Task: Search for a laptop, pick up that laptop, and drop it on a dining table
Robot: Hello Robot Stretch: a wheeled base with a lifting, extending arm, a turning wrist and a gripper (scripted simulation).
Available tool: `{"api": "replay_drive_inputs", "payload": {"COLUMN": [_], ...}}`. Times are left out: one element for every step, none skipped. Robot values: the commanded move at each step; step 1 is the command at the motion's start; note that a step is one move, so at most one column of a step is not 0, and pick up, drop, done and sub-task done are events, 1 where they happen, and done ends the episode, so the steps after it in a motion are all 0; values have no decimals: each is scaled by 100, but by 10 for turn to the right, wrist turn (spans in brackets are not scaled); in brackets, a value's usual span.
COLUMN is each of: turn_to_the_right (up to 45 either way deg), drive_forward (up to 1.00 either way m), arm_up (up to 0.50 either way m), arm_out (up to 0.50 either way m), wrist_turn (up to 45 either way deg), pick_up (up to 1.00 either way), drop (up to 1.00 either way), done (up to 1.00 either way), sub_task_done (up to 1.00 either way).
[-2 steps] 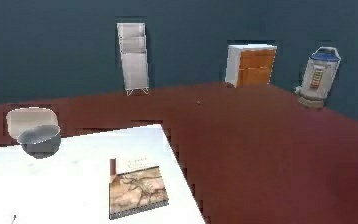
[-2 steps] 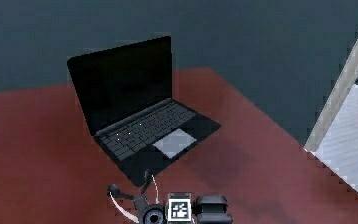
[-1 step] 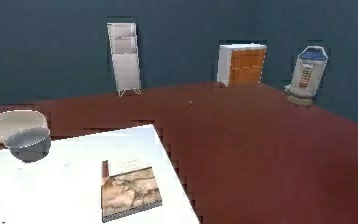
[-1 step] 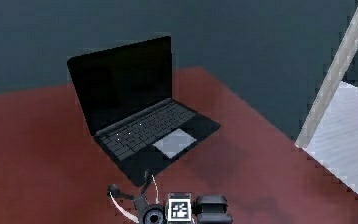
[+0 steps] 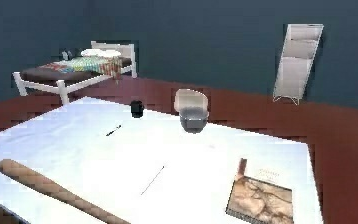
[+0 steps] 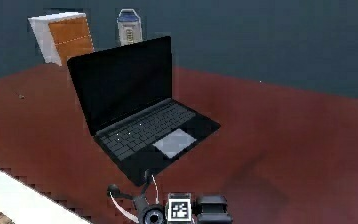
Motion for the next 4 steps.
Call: {"api": "replay_drive_inputs", "payload": {"turn_to_the_right": [-300, 450, 300, 30], "drive_forward": [0, 0, 0, 0], "arm_up": [0, 0, 0, 0], "arm_out": [0, 0, 0, 0], "wrist_turn": [0, 0, 0, 0], "pick_up": [0, 0, 0, 0], "drop": [0, 0, 0, 0], "done": [0, 0, 0, 0], "sub_task_done": [0, 0, 0, 0]}}
